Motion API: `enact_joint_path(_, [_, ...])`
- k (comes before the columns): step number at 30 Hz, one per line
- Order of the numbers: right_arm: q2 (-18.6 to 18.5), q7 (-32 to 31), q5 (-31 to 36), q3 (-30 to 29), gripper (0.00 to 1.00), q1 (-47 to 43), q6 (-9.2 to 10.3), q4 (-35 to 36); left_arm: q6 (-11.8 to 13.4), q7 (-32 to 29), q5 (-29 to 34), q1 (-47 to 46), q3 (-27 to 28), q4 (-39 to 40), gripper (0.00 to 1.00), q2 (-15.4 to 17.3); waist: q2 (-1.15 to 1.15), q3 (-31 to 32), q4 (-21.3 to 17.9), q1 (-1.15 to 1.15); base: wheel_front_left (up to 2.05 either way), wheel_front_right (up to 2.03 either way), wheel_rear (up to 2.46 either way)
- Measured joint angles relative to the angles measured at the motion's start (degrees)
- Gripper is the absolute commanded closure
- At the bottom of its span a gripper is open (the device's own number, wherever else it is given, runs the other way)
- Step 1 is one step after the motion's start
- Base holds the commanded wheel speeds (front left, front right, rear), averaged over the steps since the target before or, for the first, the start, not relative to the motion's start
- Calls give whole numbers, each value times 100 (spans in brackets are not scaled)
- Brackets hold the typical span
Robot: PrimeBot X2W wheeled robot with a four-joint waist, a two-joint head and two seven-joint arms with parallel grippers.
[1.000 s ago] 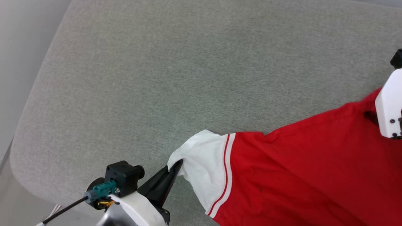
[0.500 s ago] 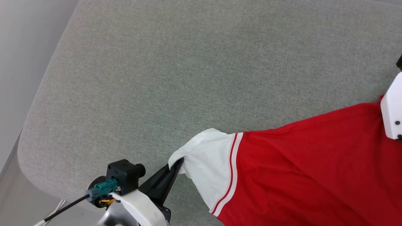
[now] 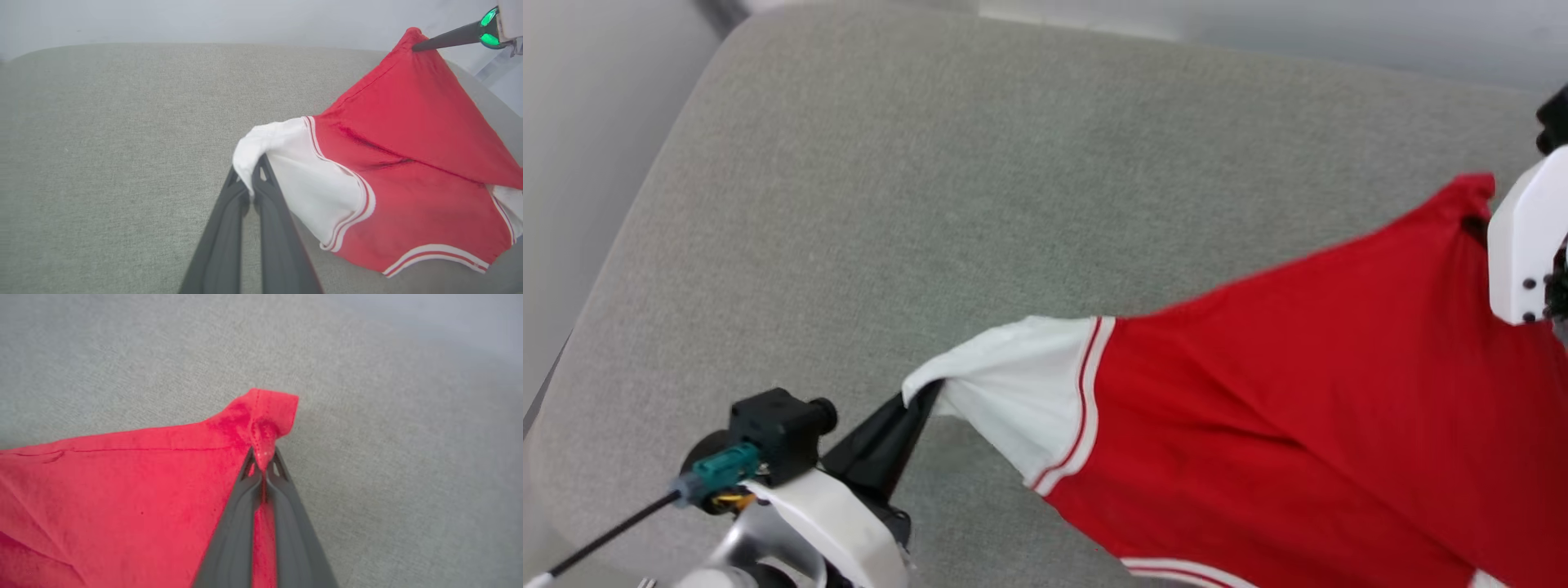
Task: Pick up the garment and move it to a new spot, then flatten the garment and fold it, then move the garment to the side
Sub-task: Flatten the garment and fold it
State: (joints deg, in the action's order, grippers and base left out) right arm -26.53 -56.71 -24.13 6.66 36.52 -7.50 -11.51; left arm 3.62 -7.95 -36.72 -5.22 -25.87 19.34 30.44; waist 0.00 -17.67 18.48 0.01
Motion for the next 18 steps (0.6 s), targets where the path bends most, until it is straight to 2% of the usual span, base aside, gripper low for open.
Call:
enact_joint_path(6, [2,434,-347,126,100,352,0,257,94,-144,24,-380,555,361,100,490,0,480,-383,0,0,0,0])
enact_joint_path(13, [87,907,-600,94,100,635,0,828,246,15,-159,-811,1388,659,100,740,0,953,-949,0,0,0,0])
enact_joint_path(18, [171,1150,-772,-24,100,708,0,1232,311,319,-414,-1217,1950,923,100,709,0,1189,-1357,-1,0,0,0])
